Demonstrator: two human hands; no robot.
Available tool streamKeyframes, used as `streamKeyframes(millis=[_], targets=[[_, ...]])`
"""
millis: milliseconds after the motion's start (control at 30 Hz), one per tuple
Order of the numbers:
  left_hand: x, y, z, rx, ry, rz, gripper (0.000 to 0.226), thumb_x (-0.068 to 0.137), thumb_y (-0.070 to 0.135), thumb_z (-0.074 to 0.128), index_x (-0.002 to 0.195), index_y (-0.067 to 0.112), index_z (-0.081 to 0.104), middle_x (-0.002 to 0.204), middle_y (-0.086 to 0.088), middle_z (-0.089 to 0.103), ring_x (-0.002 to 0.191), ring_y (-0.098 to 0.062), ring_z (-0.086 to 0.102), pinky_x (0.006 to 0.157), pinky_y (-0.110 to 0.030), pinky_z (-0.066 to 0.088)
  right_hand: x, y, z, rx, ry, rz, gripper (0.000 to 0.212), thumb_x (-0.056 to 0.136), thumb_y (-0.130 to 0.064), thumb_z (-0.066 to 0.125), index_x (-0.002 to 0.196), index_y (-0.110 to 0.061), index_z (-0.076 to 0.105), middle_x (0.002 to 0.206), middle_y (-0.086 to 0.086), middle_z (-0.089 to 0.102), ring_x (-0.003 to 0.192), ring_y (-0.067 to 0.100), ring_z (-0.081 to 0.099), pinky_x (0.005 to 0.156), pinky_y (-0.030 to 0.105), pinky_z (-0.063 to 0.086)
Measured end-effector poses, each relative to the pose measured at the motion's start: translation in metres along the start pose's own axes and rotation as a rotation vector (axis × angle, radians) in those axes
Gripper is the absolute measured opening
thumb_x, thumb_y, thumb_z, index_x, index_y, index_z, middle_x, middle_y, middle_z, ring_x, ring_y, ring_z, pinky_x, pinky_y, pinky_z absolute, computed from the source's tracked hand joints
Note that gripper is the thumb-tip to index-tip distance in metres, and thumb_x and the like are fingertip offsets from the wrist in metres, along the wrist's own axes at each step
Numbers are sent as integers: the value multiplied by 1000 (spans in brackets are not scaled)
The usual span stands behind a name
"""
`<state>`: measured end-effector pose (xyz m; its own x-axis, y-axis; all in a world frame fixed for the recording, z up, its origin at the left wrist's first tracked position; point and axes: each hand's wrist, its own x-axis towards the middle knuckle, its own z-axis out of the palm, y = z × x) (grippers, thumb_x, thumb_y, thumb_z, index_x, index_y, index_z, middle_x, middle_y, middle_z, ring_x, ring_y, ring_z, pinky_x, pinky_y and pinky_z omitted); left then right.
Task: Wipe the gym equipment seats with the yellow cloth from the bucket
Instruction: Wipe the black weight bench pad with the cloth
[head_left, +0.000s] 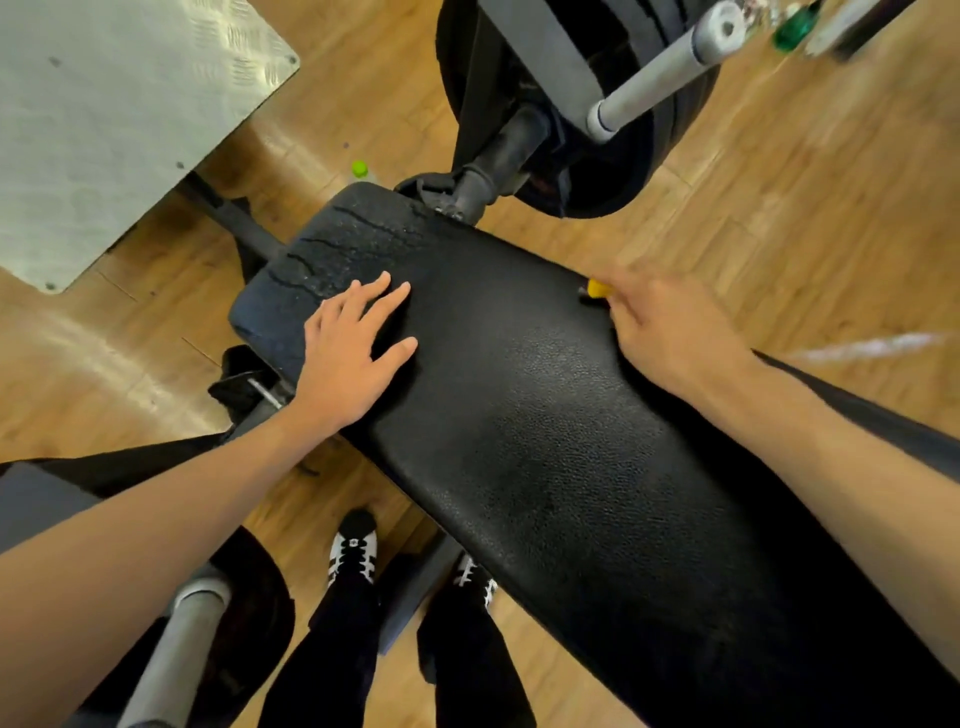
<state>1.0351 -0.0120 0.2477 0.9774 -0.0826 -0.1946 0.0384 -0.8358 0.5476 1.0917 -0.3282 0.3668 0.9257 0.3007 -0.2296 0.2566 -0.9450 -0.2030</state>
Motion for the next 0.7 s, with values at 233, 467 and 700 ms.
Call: streamKeyframes(millis=[233,467,700], targets=[[2,2,-1,10,15,5,73,91,68,30,157,38,35,165,7,31,154,-26,21,120,-52,19,-70,-1,-31,-64,172,269,40,91,-4,49,127,-17,64,119,12,63,102,43,60,78,51,54],[5,5,-2,106,-48,11,65,101,60,36,161,39,23,170,6,19,156,-26,13,121,-48,13,-114,-126,35,-67,38,-161,61,83,7,58,138,-17,59,148,8,53,138,31,48,111,40,41],[4,-31,-11,229,-37,241,79,97,67,16,164,25,9,166,-1,26,150,-29,26,110,-48,26,-244,-111,-2,-350,-240,-378,58,96,2,28,148,-12,47,159,6,37,147,32,34,117,44,27]])
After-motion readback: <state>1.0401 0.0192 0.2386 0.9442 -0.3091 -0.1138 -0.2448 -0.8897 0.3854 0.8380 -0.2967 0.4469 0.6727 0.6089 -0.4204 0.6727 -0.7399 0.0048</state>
